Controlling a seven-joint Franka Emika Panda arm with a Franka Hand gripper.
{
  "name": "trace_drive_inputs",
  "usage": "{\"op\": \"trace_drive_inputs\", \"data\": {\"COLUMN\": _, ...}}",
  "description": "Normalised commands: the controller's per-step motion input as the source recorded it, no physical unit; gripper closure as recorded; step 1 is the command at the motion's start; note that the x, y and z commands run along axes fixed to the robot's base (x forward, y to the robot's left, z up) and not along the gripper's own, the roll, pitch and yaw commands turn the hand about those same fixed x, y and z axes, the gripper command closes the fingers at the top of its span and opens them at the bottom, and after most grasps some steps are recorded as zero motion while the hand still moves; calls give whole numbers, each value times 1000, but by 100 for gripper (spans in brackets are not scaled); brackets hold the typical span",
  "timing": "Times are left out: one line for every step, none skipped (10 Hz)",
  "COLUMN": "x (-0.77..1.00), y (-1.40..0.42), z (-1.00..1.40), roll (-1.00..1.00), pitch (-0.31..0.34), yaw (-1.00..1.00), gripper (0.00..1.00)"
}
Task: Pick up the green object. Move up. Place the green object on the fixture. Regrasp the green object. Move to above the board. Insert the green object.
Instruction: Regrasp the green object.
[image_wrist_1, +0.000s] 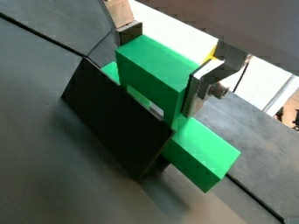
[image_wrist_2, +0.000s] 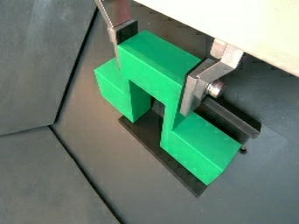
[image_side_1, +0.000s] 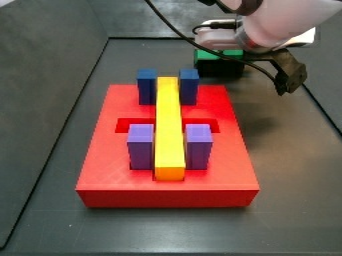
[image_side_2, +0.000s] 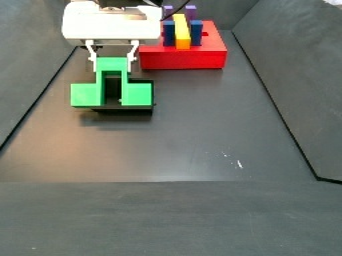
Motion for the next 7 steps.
{"op": "trace_drive_inputs", "data": {"x": 0, "y": 0, "z": 0, "roll": 0, "pitch": 0, "yaw": 0, "gripper": 100}}
{"op": "trace_drive_inputs", "data": {"x": 0, "y": 0, "z": 0, "roll": 0, "pitch": 0, "yaw": 0, "gripper": 100}}
{"op": "trace_drive_inputs", "data": {"x": 0, "y": 0, "z": 0, "roll": 0, "pitch": 0, "yaw": 0, "gripper": 100}}
{"op": "trace_drive_inputs", "data": {"x": 0, "y": 0, "z": 0, "roll": 0, "pitch": 0, "yaw": 0, "gripper": 100}}
{"op": "trace_drive_inputs", "data": {"x": 0, "y": 0, "z": 0, "roll": 0, "pitch": 0, "yaw": 0, "gripper": 100}}
{"op": "trace_drive_inputs", "data": {"x": 0, "y": 0, "z": 0, "roll": 0, "pitch": 0, "yaw": 0, "gripper": 100}}
{"op": "trace_drive_inputs", "data": {"x": 0, "y": 0, "z": 0, "roll": 0, "pitch": 0, "yaw": 0, "gripper": 100}}
